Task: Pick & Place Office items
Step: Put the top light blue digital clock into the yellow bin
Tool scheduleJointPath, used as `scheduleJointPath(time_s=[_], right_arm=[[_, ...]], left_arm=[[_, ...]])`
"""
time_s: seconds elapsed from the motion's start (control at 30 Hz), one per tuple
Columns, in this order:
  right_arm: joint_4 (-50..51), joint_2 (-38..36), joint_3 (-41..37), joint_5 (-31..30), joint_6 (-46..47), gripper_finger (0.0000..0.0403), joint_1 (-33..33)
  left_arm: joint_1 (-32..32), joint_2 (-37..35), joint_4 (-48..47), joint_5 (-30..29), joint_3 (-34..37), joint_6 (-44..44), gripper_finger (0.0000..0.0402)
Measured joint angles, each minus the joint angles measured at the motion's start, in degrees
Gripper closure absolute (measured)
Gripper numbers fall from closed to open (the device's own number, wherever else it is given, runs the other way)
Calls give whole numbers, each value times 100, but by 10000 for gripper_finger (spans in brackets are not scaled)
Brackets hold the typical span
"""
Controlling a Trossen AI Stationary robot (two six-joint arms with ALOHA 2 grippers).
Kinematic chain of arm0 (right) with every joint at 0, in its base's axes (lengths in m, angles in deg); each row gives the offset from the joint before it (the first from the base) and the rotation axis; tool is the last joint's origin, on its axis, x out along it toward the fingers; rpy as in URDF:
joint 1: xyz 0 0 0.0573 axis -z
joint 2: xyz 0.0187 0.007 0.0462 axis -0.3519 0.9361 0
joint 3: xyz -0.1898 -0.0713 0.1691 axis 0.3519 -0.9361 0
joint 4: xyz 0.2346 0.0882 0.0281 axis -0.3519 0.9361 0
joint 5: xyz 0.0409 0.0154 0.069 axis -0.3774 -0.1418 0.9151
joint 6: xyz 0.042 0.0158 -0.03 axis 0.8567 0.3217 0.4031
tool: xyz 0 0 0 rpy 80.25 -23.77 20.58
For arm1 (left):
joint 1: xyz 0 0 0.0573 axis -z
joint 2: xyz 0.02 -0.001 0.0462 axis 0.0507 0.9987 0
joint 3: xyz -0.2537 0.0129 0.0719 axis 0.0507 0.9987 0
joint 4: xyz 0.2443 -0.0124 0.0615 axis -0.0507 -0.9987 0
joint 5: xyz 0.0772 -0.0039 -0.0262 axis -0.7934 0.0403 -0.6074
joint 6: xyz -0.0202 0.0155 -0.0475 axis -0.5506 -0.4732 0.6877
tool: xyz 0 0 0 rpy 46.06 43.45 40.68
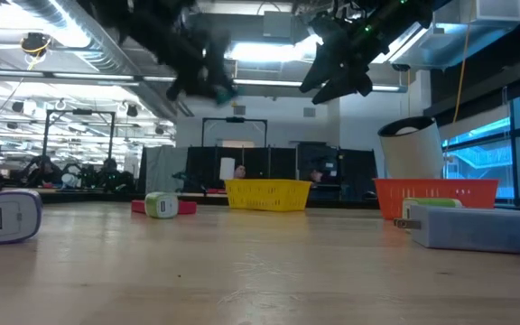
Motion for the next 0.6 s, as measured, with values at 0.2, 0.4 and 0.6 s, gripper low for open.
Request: scheduleJointPath(time_s=[0.2,0.4,0.6], right_arm=[[-2,0,0,-12,78,140,0],[-11,0,0,-17,463,140,0],[-13,0,0,-16,942,140,-2]], left_arm=[[399,-364,1288,51,-2,-1309,245],[730,-351,1989,157,-2,-2294,249],[787,-251,1985,-206,0,-2666,244]])
